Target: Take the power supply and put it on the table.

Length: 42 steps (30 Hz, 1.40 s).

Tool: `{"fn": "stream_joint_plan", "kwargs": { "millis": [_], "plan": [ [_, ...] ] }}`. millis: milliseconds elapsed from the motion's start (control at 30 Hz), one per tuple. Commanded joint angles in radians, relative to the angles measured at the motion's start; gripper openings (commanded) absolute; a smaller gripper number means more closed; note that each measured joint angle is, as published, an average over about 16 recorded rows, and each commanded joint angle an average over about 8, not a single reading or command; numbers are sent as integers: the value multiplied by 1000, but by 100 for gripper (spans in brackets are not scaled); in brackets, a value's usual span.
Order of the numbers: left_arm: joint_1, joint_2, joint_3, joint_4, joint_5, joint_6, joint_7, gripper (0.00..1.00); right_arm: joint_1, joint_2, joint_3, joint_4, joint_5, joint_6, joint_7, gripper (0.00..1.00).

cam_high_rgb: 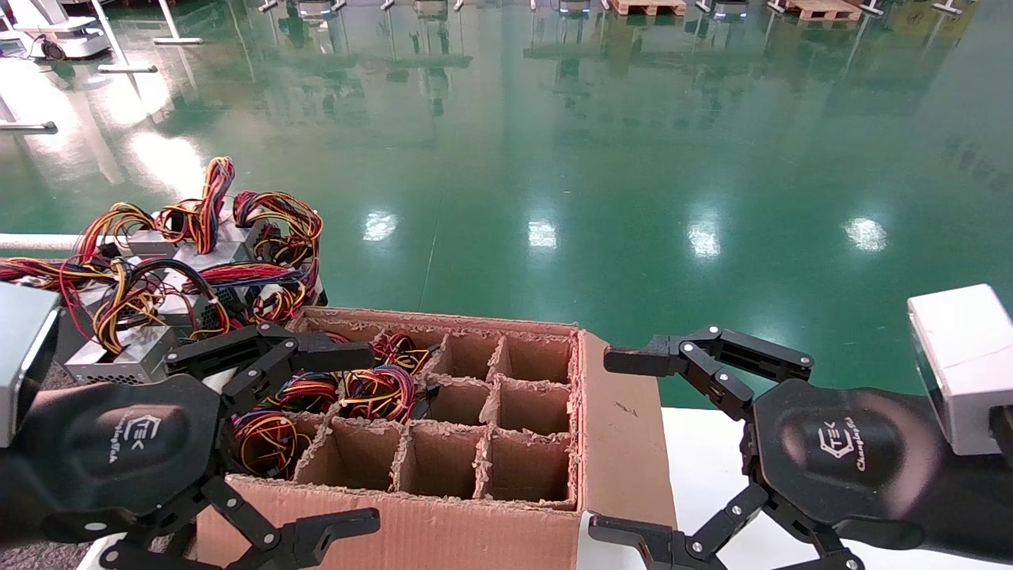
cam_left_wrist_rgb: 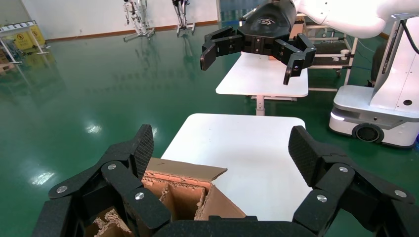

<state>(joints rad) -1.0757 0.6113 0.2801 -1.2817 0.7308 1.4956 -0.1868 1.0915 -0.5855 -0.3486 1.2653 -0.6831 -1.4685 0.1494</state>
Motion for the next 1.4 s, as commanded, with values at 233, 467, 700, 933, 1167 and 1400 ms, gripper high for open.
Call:
{"fn": "stream_joint_plan", "kwargs": {
  "millis": [233,467,700,933,1167,1400],
  "plan": [
    [0,0,0,0,0,0,0,100,0,0,0,0,0,0,0,100],
    [0,0,0,0,0,0,0,100,0,0,0,0,0,0,0,100],
    [0,0,0,0,0,0,0,100,0,0,0,0,0,0,0,100],
    [0,0,0,0,0,0,0,100,0,0,0,0,0,0,0,100],
    [0,0,0,0,0,0,0,100,0,0,0,0,0,0,0,100],
    [0,0,0,0,0,0,0,100,0,0,0,0,0,0,0,100]
  ]
}}
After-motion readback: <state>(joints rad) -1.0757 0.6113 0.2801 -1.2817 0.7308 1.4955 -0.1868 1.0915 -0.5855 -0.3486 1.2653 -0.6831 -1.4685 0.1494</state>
